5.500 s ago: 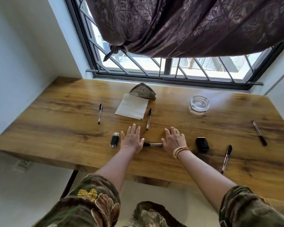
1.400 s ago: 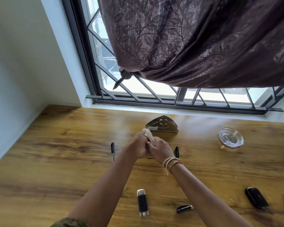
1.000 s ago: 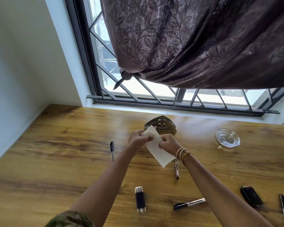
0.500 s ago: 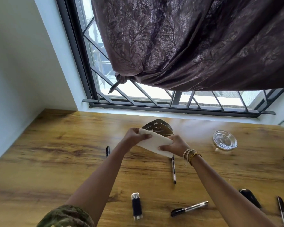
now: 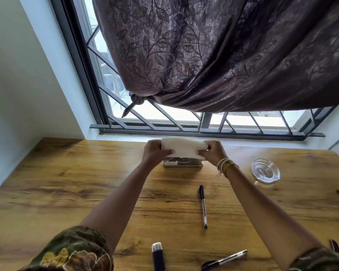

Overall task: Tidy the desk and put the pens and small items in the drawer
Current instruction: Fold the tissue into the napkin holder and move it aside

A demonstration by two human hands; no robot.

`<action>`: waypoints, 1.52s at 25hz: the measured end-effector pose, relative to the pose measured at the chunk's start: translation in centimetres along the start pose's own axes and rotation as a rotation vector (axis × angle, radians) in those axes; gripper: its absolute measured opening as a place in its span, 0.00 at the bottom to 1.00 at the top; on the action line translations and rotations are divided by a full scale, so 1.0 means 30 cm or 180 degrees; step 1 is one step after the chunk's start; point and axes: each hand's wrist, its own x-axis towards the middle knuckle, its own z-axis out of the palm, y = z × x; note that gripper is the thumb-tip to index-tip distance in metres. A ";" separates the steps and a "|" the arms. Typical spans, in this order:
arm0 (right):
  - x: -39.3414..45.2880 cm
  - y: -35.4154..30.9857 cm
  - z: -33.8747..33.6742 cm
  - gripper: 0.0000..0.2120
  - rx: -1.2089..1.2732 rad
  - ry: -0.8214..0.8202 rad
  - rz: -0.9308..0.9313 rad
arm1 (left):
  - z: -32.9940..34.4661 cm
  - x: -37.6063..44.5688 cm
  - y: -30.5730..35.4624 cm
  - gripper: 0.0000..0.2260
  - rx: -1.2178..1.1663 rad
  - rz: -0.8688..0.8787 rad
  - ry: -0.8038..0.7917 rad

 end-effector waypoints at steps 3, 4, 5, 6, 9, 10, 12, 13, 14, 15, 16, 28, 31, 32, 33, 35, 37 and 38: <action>0.057 -0.036 -0.006 0.06 -0.0064 0.0102 -0.0098 | 0.003 0.055 0.018 0.12 0.0412 0.0234 0.0271; 0.068 -0.044 -0.004 0.07 -0.0074 0.0098 -0.0135 | 0.004 0.067 0.019 0.13 0.0459 0.0253 0.0314; 0.073 -0.049 -0.003 0.08 -0.0090 0.0078 -0.0158 | 0.006 0.075 0.018 0.13 0.0503 0.0280 0.0326; 0.073 -0.051 0.000 0.07 -0.0123 0.0049 -0.0161 | 0.008 0.077 0.011 0.14 0.0516 0.0279 0.0313; 0.061 -0.038 0.019 0.07 -0.0257 -0.0025 -0.0137 | 0.015 0.061 -0.020 0.16 0.0432 0.0278 0.0200; 0.058 -0.025 0.027 0.08 -0.0283 -0.0025 -0.0116 | 0.017 0.054 -0.033 0.15 0.0427 0.0285 0.0172; 0.052 0.005 0.042 0.07 -0.0322 0.0012 -0.0055 | 0.027 0.046 -0.065 0.13 0.0402 0.0264 0.0120; 0.051 0.021 0.048 0.06 -0.0342 0.0053 -0.0003 | 0.033 0.044 -0.076 0.12 0.0402 0.0272 0.0132; 0.051 0.037 0.056 0.04 -0.0365 0.0102 0.0077 | 0.036 0.043 -0.087 0.11 0.0438 0.0280 0.0135; 0.051 0.052 0.062 0.03 -0.0393 0.0131 0.0172 | 0.041 0.044 -0.096 0.10 0.0487 0.0288 0.0137; 0.050 0.066 0.068 0.04 -0.0439 0.0145 0.0249 | 0.044 0.045 -0.103 0.10 0.0567 0.0270 0.0137; 0.016 0.158 0.107 0.19 -0.0666 0.0422 0.0666 | 0.059 0.048 -0.156 0.08 0.0977 0.0251 -0.0030; 0.001 0.167 0.118 0.24 -0.0523 0.0256 0.0740 | 0.056 0.047 -0.173 0.13 0.0847 0.0233 0.0008; -0.004 0.169 0.122 0.25 -0.0464 0.0195 0.0777 | 0.057 0.048 -0.176 0.17 0.0783 0.0165 -0.0060; -0.008 0.173 0.129 0.25 -0.0416 0.0128 0.0828 | 0.061 0.050 -0.179 0.21 0.0746 0.0092 -0.0204; -0.016 0.180 0.139 0.22 -0.0349 0.0040 0.0926 | 0.075 0.053 -0.179 0.29 0.0751 -0.0144 -0.0592; -0.020 0.189 0.147 0.19 -0.0241 0.0097 0.1011 | 0.094 0.060 -0.184 0.30 0.0654 -0.0425 -0.0713; -0.021 0.193 0.148 0.19 -0.0145 0.0154 0.1059 | 0.103 0.064 -0.190 0.28 0.0554 -0.0562 -0.0671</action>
